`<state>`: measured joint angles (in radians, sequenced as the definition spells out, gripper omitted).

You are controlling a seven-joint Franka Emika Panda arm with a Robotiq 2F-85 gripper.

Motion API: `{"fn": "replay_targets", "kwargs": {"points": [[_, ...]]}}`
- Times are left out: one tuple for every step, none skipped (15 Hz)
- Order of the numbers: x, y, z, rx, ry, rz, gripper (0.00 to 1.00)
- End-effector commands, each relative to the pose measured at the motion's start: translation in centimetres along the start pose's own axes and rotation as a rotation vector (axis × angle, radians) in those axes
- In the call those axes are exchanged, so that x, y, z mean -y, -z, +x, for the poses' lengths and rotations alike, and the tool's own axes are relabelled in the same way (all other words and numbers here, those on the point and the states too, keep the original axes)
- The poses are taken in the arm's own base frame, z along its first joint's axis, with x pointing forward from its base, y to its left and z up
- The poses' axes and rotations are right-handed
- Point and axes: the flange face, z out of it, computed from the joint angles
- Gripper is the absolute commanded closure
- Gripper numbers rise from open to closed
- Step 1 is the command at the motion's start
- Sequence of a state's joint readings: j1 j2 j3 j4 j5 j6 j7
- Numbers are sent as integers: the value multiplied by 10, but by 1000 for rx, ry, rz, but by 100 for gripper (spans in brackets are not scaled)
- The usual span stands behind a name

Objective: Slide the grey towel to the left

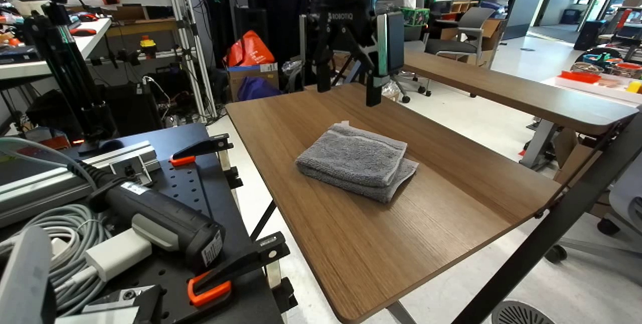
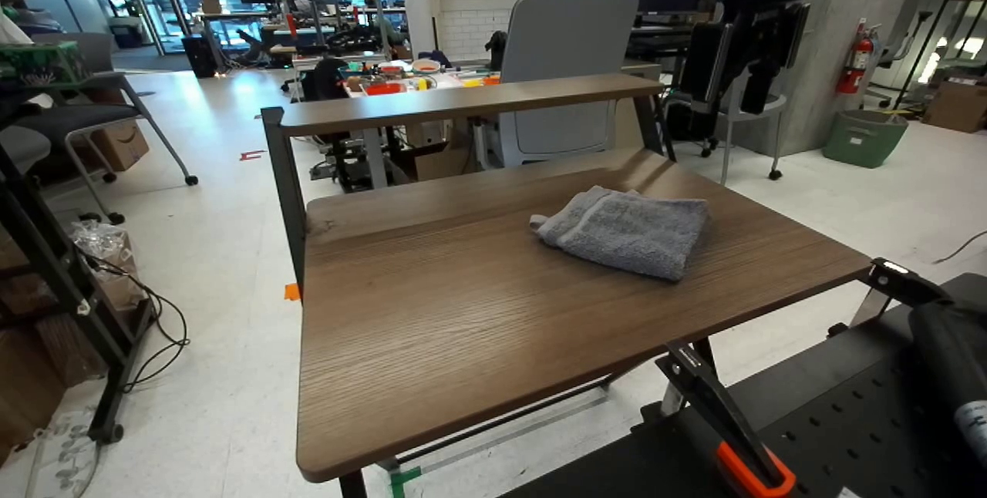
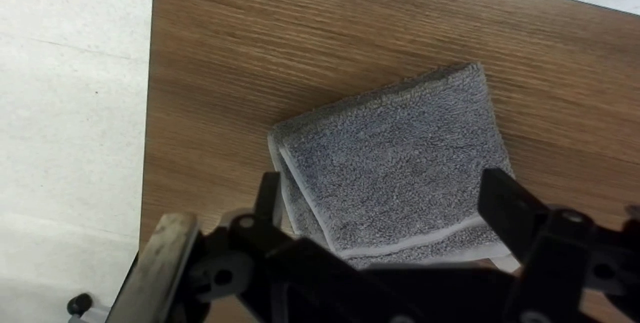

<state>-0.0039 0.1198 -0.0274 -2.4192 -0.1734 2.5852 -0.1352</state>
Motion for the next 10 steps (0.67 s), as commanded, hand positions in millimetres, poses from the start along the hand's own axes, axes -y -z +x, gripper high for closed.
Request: {"fn": "replay_targets", "kwargs": {"points": [[11, -18, 17, 14, -19, 28, 0], [16, -26, 24, 15, -11, 38, 0], [20, -33, 30, 22, -10, 43, 0], [23, -39, 37, 23, -1, 48, 0], [27, -44, 43, 16, 2, 50, 0], [27, -50, 48, 11, -1, 49, 0], [27, -55, 53, 8, -2, 58, 0], [26, -61, 57, 12, -6, 68, 0], [25, -68, 61, 10, -9, 79, 0], [26, -77, 65, 11, -10, 93, 0]]}}
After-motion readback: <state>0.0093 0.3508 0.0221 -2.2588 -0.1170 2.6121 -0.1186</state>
